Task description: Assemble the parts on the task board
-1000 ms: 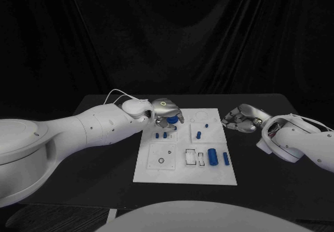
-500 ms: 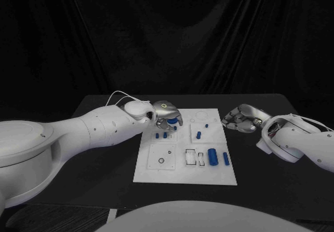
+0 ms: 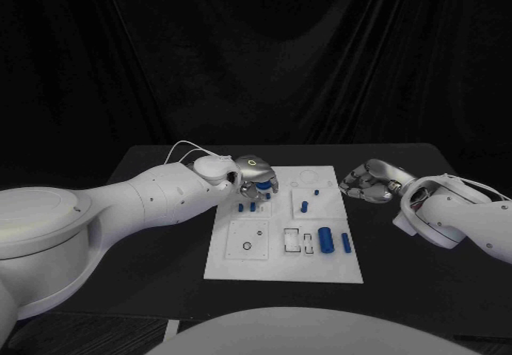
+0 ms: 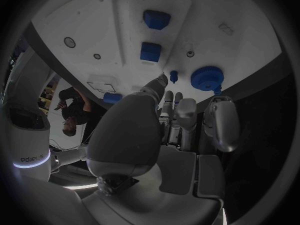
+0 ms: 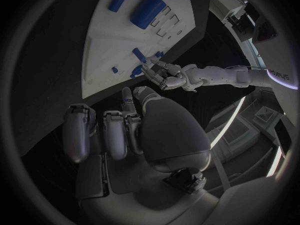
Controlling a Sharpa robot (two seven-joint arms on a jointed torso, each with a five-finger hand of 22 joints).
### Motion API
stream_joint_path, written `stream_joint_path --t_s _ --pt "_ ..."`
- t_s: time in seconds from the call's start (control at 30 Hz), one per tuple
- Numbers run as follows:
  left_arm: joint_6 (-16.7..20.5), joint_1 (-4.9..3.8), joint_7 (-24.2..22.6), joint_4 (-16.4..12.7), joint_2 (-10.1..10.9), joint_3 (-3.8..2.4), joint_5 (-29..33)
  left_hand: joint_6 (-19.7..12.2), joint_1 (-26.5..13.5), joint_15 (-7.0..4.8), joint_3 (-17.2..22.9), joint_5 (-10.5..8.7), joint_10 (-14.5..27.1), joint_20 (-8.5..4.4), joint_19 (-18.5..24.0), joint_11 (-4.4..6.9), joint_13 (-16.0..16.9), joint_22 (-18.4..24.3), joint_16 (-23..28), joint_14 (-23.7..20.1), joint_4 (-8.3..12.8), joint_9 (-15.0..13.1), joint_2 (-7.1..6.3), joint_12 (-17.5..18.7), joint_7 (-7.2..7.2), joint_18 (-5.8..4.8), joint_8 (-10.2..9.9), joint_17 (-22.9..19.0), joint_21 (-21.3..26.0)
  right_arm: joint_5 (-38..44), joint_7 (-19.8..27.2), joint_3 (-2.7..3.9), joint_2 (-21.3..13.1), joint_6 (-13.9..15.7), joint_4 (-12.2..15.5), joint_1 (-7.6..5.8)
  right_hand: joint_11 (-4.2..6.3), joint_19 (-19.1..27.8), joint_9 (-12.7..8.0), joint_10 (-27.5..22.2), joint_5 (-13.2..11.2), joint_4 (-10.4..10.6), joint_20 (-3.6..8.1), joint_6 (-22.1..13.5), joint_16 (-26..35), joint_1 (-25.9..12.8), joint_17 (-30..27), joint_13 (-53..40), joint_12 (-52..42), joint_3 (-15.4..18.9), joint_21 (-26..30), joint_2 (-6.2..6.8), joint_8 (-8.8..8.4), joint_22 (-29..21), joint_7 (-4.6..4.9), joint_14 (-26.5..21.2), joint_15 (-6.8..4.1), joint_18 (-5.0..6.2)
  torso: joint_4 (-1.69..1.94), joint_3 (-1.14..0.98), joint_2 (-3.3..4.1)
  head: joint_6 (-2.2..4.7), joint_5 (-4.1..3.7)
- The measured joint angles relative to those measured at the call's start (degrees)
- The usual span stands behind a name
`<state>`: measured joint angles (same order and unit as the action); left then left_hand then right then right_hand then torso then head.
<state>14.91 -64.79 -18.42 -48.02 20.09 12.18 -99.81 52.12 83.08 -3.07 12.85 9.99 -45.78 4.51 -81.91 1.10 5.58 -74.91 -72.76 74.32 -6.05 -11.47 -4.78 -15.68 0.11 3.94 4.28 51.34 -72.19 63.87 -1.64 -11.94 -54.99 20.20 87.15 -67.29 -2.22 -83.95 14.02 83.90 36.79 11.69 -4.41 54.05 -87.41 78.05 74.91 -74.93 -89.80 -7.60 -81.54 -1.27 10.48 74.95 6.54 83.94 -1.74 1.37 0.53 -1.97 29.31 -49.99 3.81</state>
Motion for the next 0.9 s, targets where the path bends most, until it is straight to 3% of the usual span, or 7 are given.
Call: stream_joint_path --t_s 0.47,0.9 --pt "0.03 1.23 0.58 3.45 -2.37 -0.01 -0.02 2.09 0.0 0.2 2.05 0.5 -5.86 -0.2 0.2 -0.25 1.31 0.01 -0.4 -0.21 0.29 -0.92 -0.01 0.2 0.67 0.0 1.15 0.11 0.0 0.0 0.01 0.0 0.04 0.0 0.04 0.0 0.0 0.0 -0.01 0.0 0.0 0.0 0.0 0.0 0.0 0.0 0.0 0.01 0.0 0.0 0.0 0.0 0.0 -0.01 0.0 0.0 0.0 0.0 -0.02 -0.02 0.0 0.0 0.0" --pt "0.43 1.79 0.83 4.51 -3.05 -0.02 -0.04 2.35 0.0 0.2 2.92 0.5 -6.53 0.02 0.42 0.01 1.75 0.01 -0.4 -0.2 0.84 -1.15 -0.01 -0.02 0.51 0.01 1.49 -0.27 0.03 0.0 0.02 0.0 0.06 -0.01 0.04 0.04 0.0 0.0 -0.01 0.0 0.0 0.0 0.0 0.0 0.0 0.0 0.0 0.01 0.0 0.0 0.0 0.0 0.0 -0.02 0.0 0.0 0.0 0.0 -0.02 -0.02 0.01 0.0 -0.06"
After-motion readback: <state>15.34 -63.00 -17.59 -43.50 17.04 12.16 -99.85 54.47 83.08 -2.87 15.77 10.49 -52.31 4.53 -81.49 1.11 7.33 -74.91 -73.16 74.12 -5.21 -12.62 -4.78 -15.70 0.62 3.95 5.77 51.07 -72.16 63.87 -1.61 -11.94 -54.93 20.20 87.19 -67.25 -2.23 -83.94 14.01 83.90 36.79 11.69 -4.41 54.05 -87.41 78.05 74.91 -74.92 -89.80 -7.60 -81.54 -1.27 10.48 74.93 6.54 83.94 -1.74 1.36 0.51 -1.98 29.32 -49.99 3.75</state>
